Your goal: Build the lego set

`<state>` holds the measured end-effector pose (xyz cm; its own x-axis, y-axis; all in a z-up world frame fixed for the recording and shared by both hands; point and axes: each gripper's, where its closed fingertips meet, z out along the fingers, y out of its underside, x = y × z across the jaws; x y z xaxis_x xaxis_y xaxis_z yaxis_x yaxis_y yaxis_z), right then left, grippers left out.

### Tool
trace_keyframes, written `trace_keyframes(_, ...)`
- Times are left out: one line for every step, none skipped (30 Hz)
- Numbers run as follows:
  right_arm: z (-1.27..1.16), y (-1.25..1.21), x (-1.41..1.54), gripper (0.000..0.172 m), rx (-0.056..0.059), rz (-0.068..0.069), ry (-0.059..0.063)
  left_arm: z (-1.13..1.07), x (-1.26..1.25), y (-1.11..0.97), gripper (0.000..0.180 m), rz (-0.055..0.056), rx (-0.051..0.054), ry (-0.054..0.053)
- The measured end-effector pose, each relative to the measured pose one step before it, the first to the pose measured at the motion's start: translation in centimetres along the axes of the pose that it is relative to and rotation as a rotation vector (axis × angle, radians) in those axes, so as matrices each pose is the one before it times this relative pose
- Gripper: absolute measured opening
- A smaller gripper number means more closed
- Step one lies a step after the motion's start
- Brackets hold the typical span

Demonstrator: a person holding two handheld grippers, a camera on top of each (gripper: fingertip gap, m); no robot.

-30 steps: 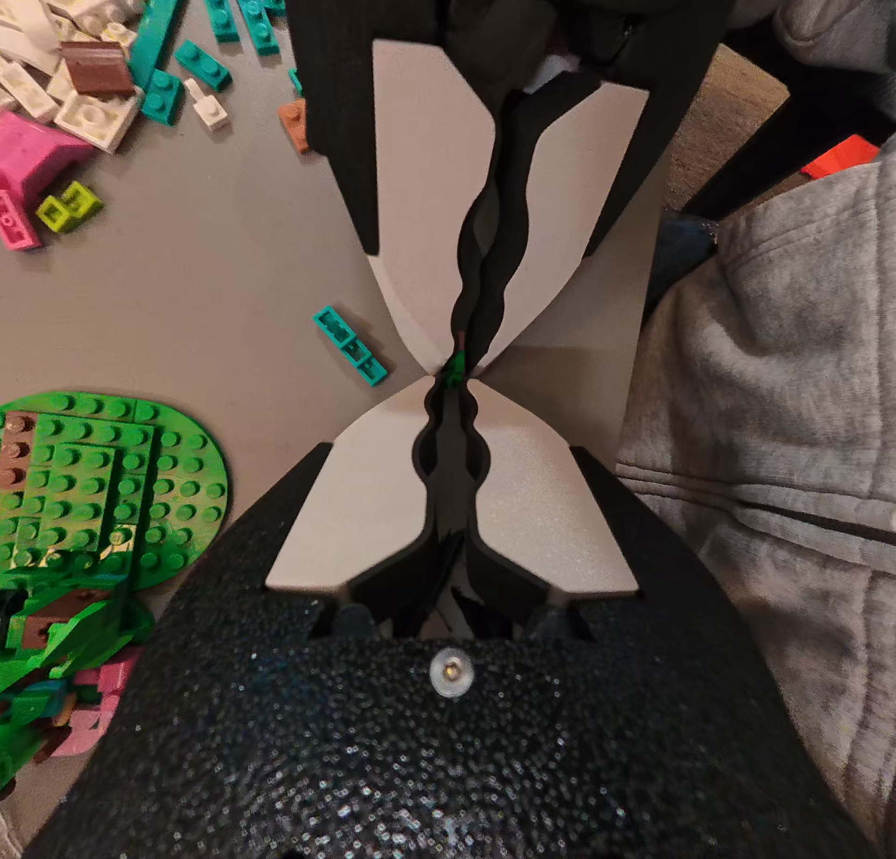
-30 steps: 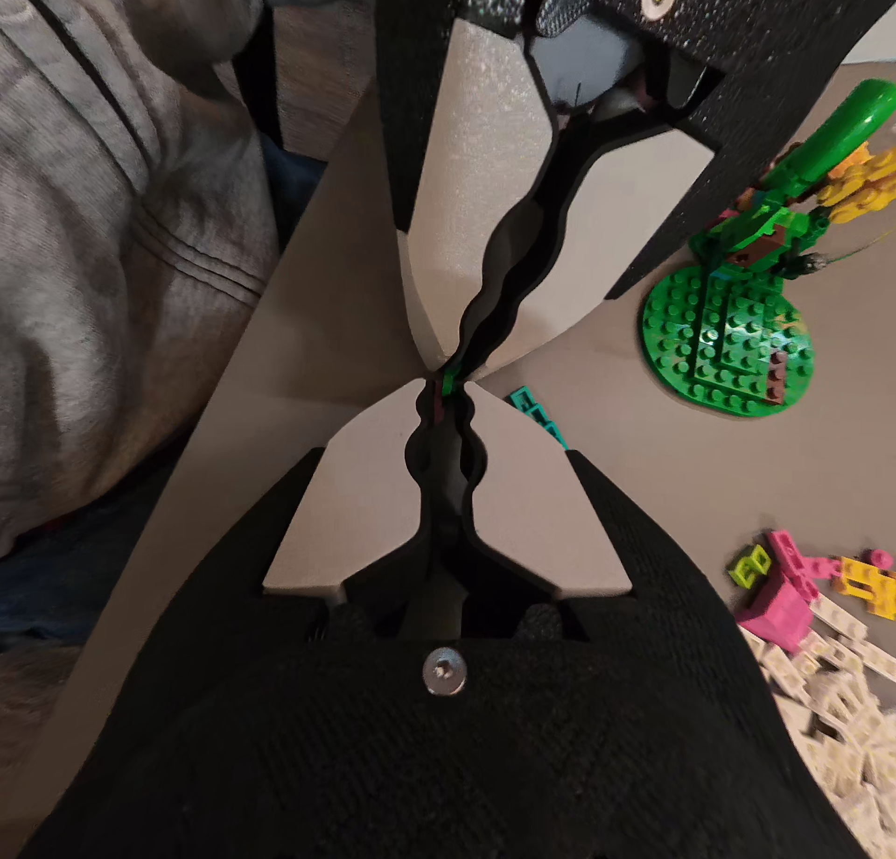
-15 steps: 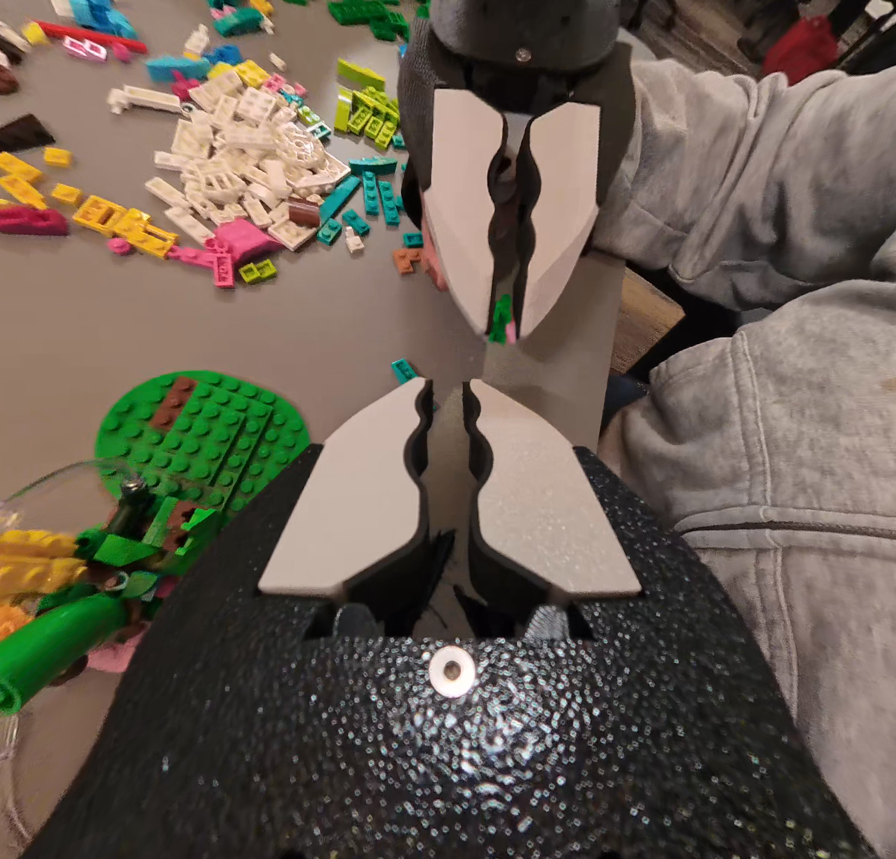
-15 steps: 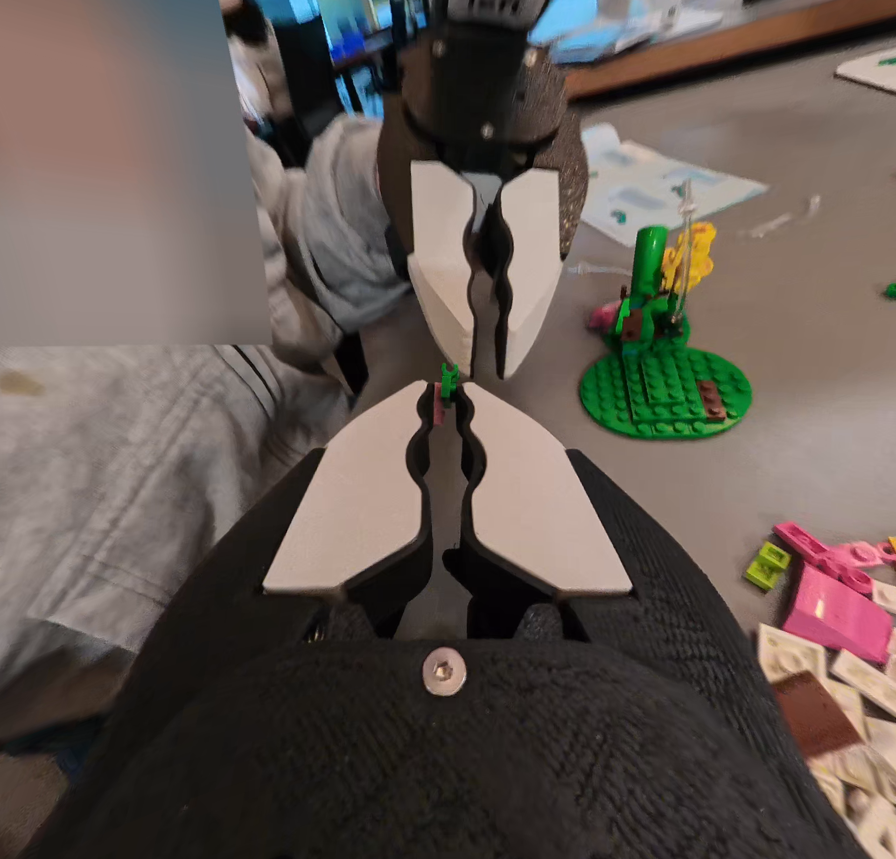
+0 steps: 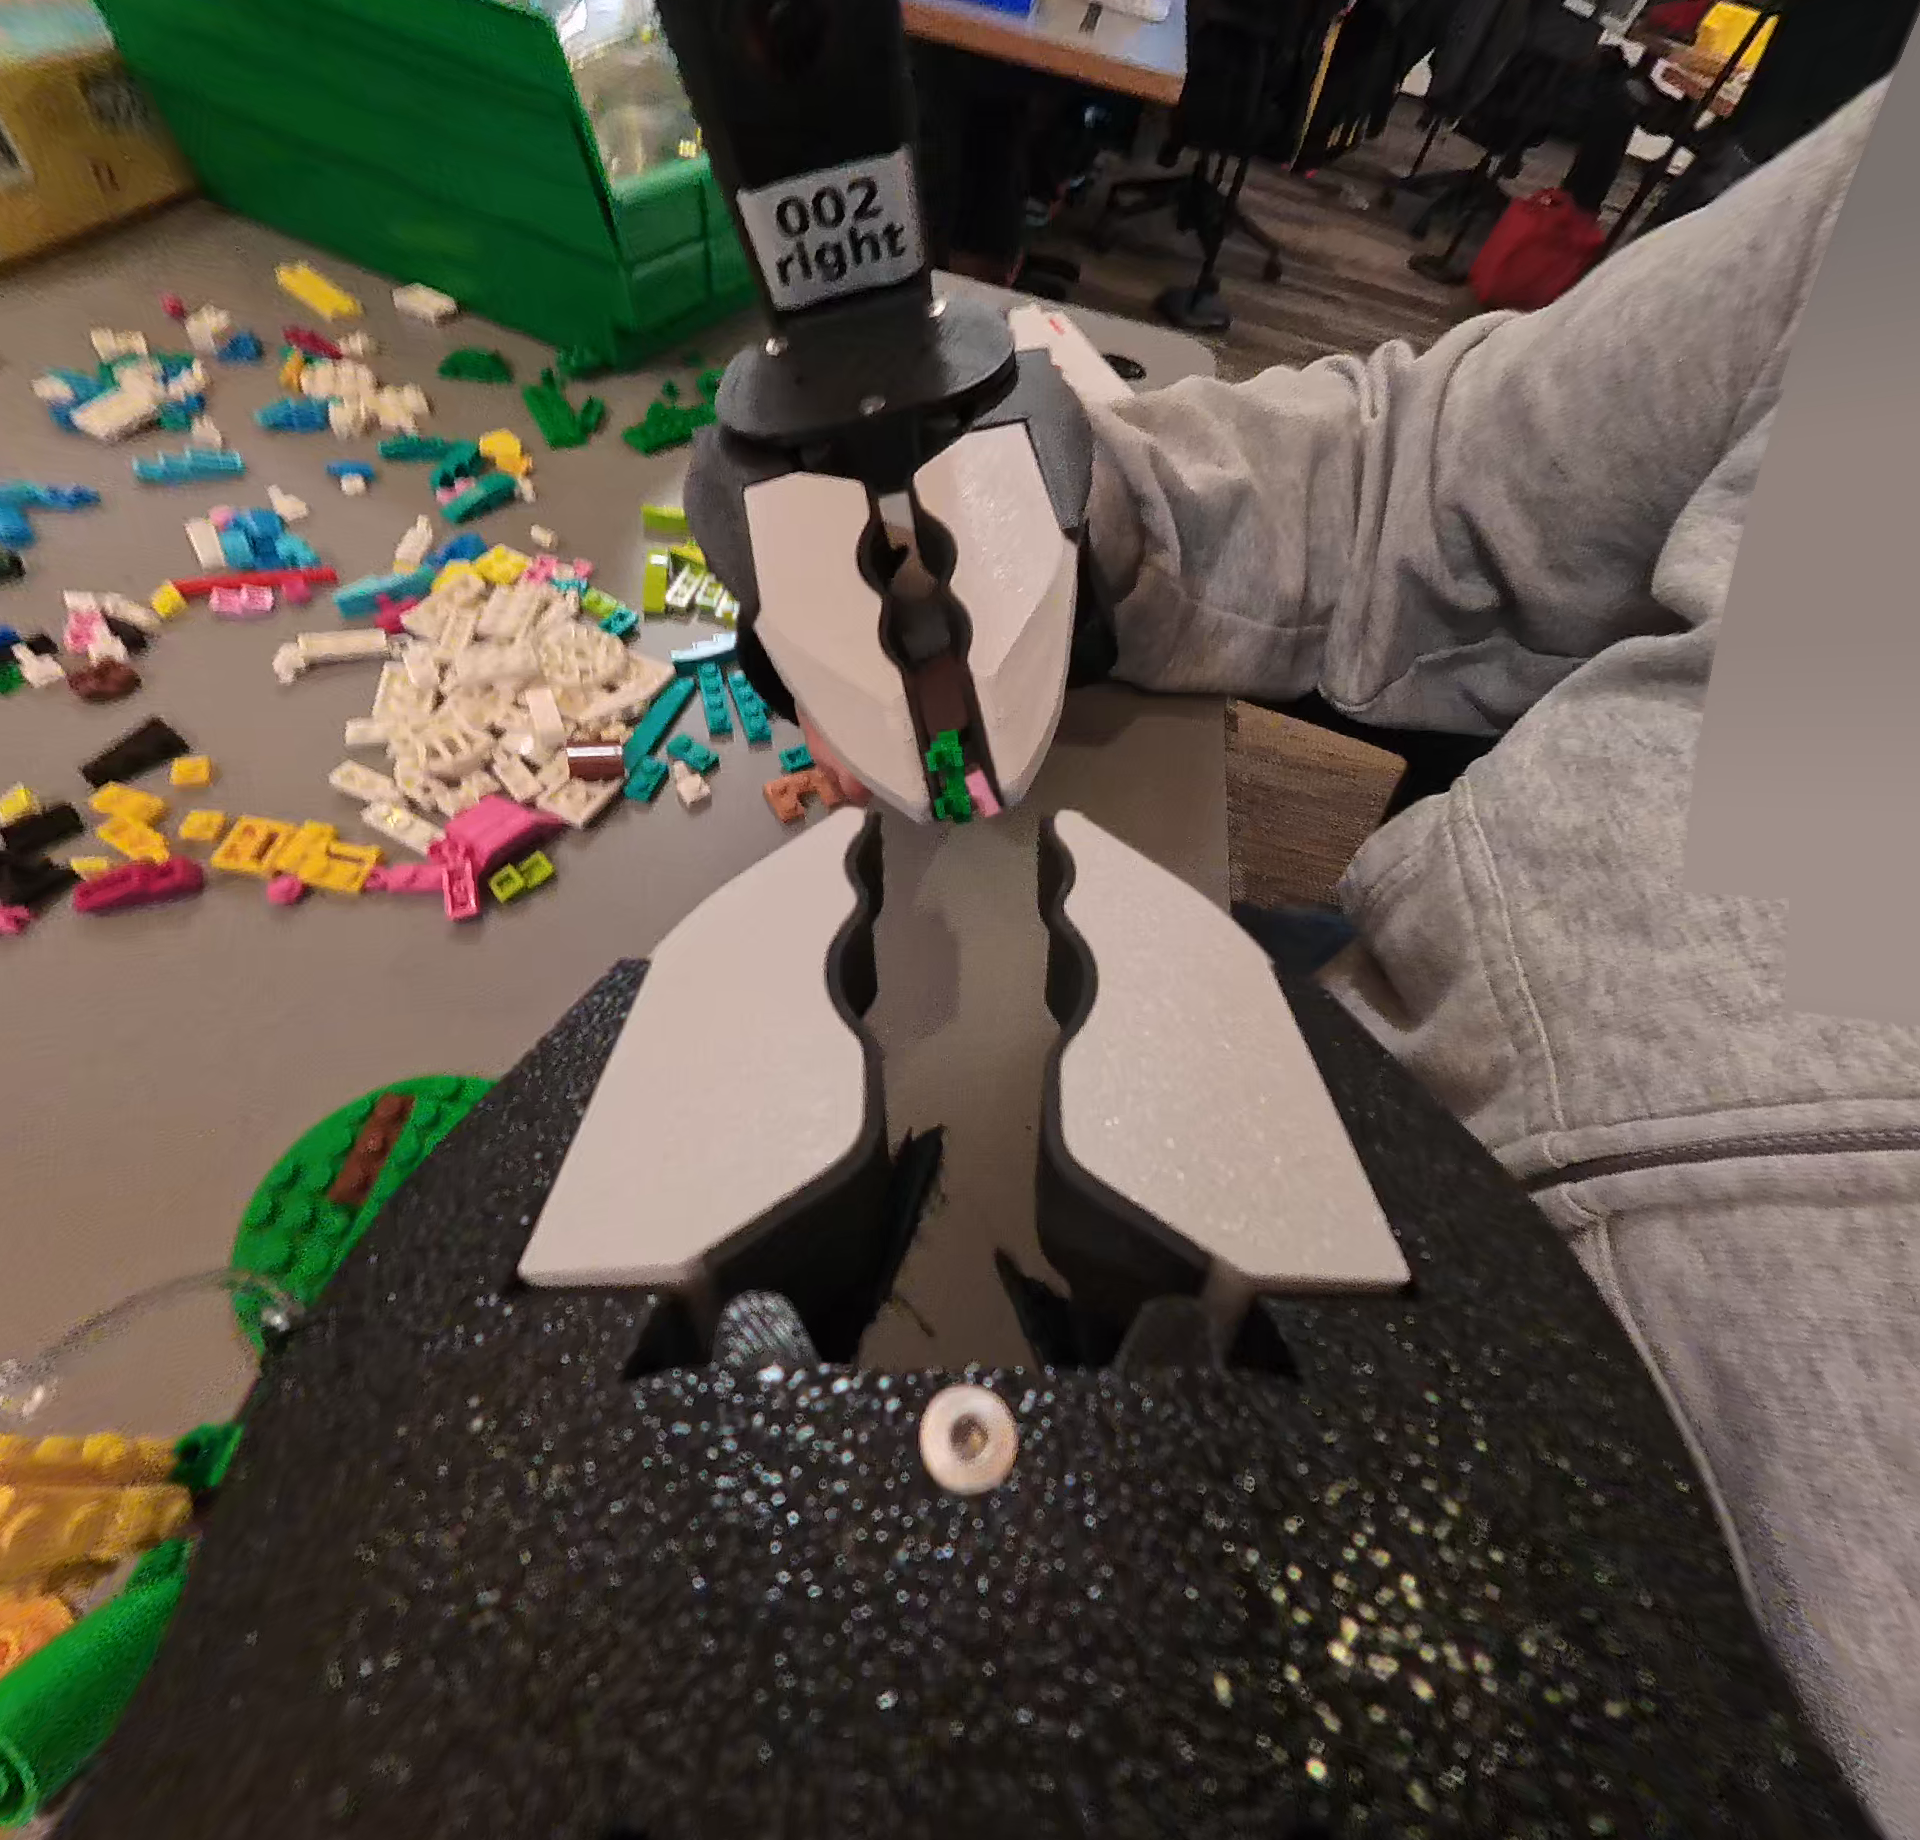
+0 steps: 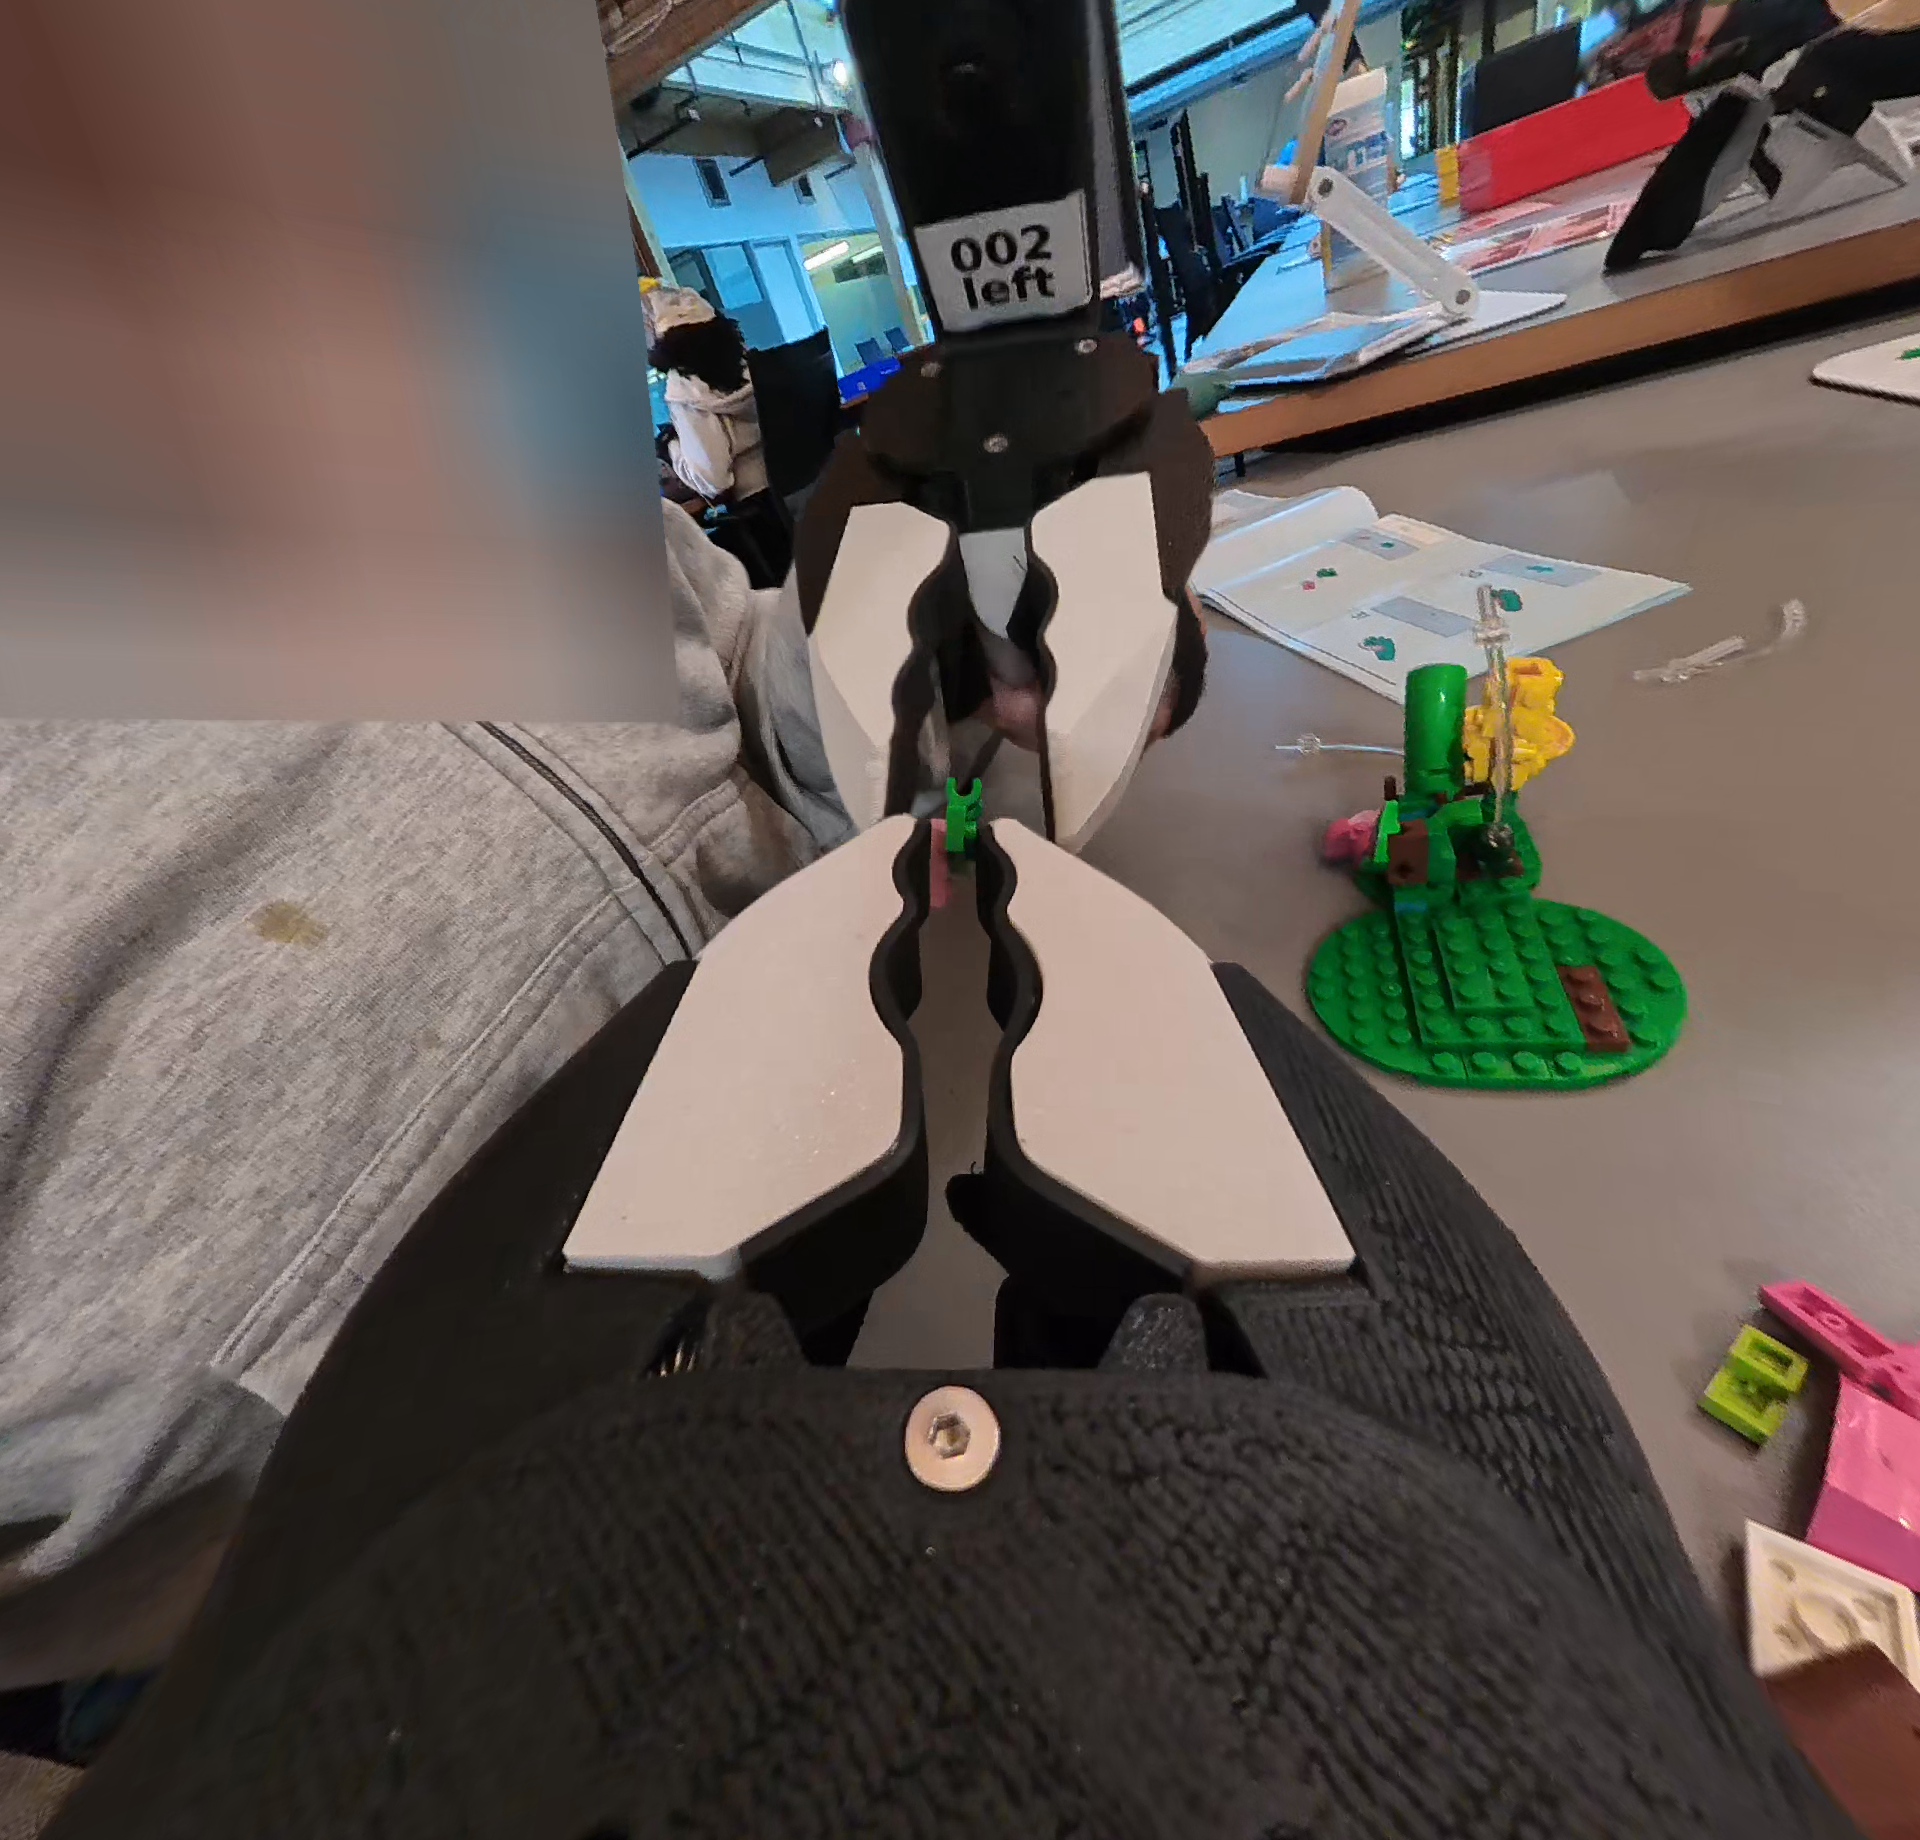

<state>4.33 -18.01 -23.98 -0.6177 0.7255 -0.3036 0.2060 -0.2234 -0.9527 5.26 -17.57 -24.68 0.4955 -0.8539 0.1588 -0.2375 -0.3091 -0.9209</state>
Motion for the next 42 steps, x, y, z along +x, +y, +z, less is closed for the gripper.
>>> trace_keyframes(0.02,-0.264,-0.137,0.007,0.0162,-0.006,-0.0039,0.065,0.182,-0.206,0.026,0.0318,0.0157,-0.0012)
trace_keyframes(0.019,-0.258,-0.208,0.007,0.0162,-0.0066,-0.0075,0.059,0.133,-0.217,0.023,0.0344,0.0151,-0.008)
trace_keyframes(0.011,-0.25,-0.239,0.007,0.015,-0.0071,-0.009,-0.021,-0.059,-0.291,0.02,0.0351,0.0195,-0.0219)
trace_keyframes(-0.006,-0.26,-0.202,0.007,0.0155,-0.0102,-0.005,-0.095,-0.105,-0.335,0.015,0.0361,0.0226,-0.0253)
trace_keyframes(-0.015,-0.257,-0.177,0.007,0.0148,-0.0106,-0.0039,-0.112,-0.05,-0.292,0.012,0.0301,0.0209,-0.0187)
trace_keyframes(-0.007,-0.211,-0.166,0.007,0.0106,-0.0128,-0.0034,-0.051,0.08,-0.227,0.012,0.0175,0.0155,-0.0044)
trace_keyframes(0.021,-0.137,-0.201,0.007,0.0068,-0.0125,-0.0051,-0.012,0.12,-0.133,0.012,0.0072,0.009,0.003)
trace_keyframes(0.022,-0.075,-0.158,0.007,0.0036,-0.0075,-0.0057,-0.021,0.107,-0.123,0.012,-0.003,0.0095,0.0061)
trace_keyframes(0.008,-0.094,-0.104,0.007,0.0089,-0.0044,-0.0049,-0.033,0.07,-0.128,0.012,-0.0125,0.0115,0.0092)
trace_keyframes(0.003,-0.123,-0.057,0.007,0.0123,-0.0011,-0.0033,-0.028,0.194,-0.13,0.016,-0.0157,0.0112,0.0199)
trace_keyframes(-0.011,-0.106,0.005,0.007,0.0102,-0.0017,0.0014,-0.046,0.183,-0.108,0.021,-0.0141,0.0101,0.0185)
trace_keyframes(-0.012,-0.121,0.02,0.007,0.0089,-0.0102,0.0046,-0.037,0.03,-0.157,0.021,-0.0099,0.0132,0.0058)
trace_keyframes(0.005,-0.097,-0.067,0.007,0.0049,-0.0111,0.0003,0.008,0.042,-0.145,0.021,-0.0019,0.0123,0.002)
trace_keyframes(0.033,-0.114,-0.093,0.007,0.0043,-0.0105,0.0002,-0.002,0.014,-0.106,0.02,0.0032,0.0092,-0.0021)
trace_keyframes(0.058,-0.082,-0.093,0.007,0.0038,-0.0156,0.0021,-0.019,-0.032,-0.102,0.018,0.0041,0.0073,-0.0053)
trace_keyframes(0.063,-0.033,-0.09,0.007,0.0022,-0.014,0.0023,-0.019,-0.016,-0.061,0.016,0.0067,0.0047,-0.0033)
trace_keyframes(0.047,-0.049,-0.088,0.007,0.0035,-0.0076,0.0003,-0.023,0.069,-0.113,0.015,0.001,0.009,0.0033)
trace_keyframes(0.024,-0.099,-0.094,0.007,0.0065,-0.0017,-0.0032,-0.003,0.06,-0.093,0.015,-0.0049,0.0087,0.0038)
trace_keyframes(0.021,-0.06,-0.081,0.007,0.0039,0.0018,-0.0047,-0.012,0.037,-0.037,0.014,-0.0027,0.0057,0.0029)
trace_keyframes(0.014,-0.018,-0.082,0.007,0.001,0.0009,-0.004,-0.013,0.045,-0.006,0.012,-0.0011,0.0031,0.0037)
trace_keyframes(0.033,-0.011,-0.096,0.007,0.0006,0.0019,-0.005,-0.031,-0.011,0.002,0.011,0.0,0.001,-0.0001)
trace_keyframes(0.032,-0.008,-0.013,0.007,0.0005,-0.0005,0.0011,-0.016,0.003,-0.016,0.011,-0.0041,0.0014,0.0008)
trace_keyframes(0.004,0.002,0.002,0.007,0.0014,-0.0053,0.0025,-0.005,0.008,-0.002,0.01,-0.002,0.001,0.0009)
trace_keyframes(-0.007,0.014,-0.006,0.007,-0.0001,-0.0071,0.002,0.003,0.006,0.037,0.01,-0.0025,-0.0023,0.0018)
trace_keyframes(-0.018,0.032,0.022,0.007,-0.0012,0.0014,0.0005,0.015,-0.009,-0.005,0.01,-0.0028,0.0002,-0.0002)
trace_keyframes(-0.012,-0.022,0.003,0.007,0.0038,0.0031,-0.0013,0.008,0.013,0.005,0.01,-0.0005,0.0003,0.0015)
trace_keyframes(-0.002,0.008,-0.018,0.007,0.0022,0.0066,-0.0038,-0.011,0.02,0.017,0.01,-0.0006,-0.0005,0.0016)
trace_keyframes(0.005,0.023,0.013,0.007,-0.0015,0.0034,-0.0015,-0.021,0.004,0.039,0.011,-0.0003,-0.003,0.0019)
trace_keyframes(-0.002,0.045,0.079,0.007,-0.0074,-0.0027,0.0054,-0.051,-0.088,0.036,0.012,0.0014,-0.0033,-0.0032)
trace_keyframes(-0.04,0.021,0.193,0.007,-0.0102,-0.0125,0.0166,-0.111,0.005,-0.039,0.015,0.0039,0.0029,0.0017)
trace_keyframes(-0.107,0.088,0.313,0.007,-0.0207,-0.0238,0.028,-0.193,0.006,-0.105,0.019,0.0063,0.0085,0.0001)
trace_keyframes(-0.12,0.352,0.491,0.007,-0.0471,-0.0404,0.0442,-0.254,-0.122,-0.007,0.021,0.0126,0.0008,-0.0105)
trace_keyframes(-0.117,0.599,0.564,0.007,-0.0711,-0.0622,0.0578,-0.26,-0.19,0.171,0.021,0.0247,-0.011,-0.0172)
trace_keyframes(-0.098,0.506,0.395,0.007,-0.0664,-0.0601,0.0483,-0.206,-0.225,0.274,0.022,0.0348,-0.0188,-0.0251)
trace_keyframes(-0.049,0.554,0.387,0.007,-0.0721,-0.0555,0.0481,-0.119,-0.071,0.301,0.022,0.0444,-0.0203,-0.0223)
trace_keyframes(0.018,0.717,0.333,0.007,-0.0804,-0.0586,0.0449,0.014,0.079,0.345,0.022,0.0487,-0.0218,-0.0193)
trace_keyframes(0.11,0.735,0.183,0.007,-0.0779,-0.0499,0.0338,0.139,-0.017,0.402,0.022,0.0479,-0.0266,-0.0281)
trace_keyframes(0.173,0.555,-0.053,0.007,-0.0589,-0.035,0.0153,0.254,-0.011,0.437,0.022,0.0439,-0.0276,-0.0273)
trace_keyframes(0.203,0.442,-0.183,0.007,-0.045,-0.0184,0.0025,0.337,0.012,0.527,0.022,0.0355,-0.0303,-0.0243)
trace_keyframes(0.199,0.371,-0.186,0.007,-0.0339,-0.0103,-0.0017,0.383,-0.023,0.658,0.022,0.0265,-0.0384,-0.0213)
trace_keyframes(0.195,0.333,-0.178,0.007,-0.0282,-0.0032,-0.0049,0.389,0.131,0.679,0.021,0.0237,-0.0379,-0.0059)
trace_keyframes(0.176,0.315,-0.155,0.007,-0.0233,0.0,-0.0059,0.321,0.225,0.546,0.02,0.0159,-0.027,0.0038)
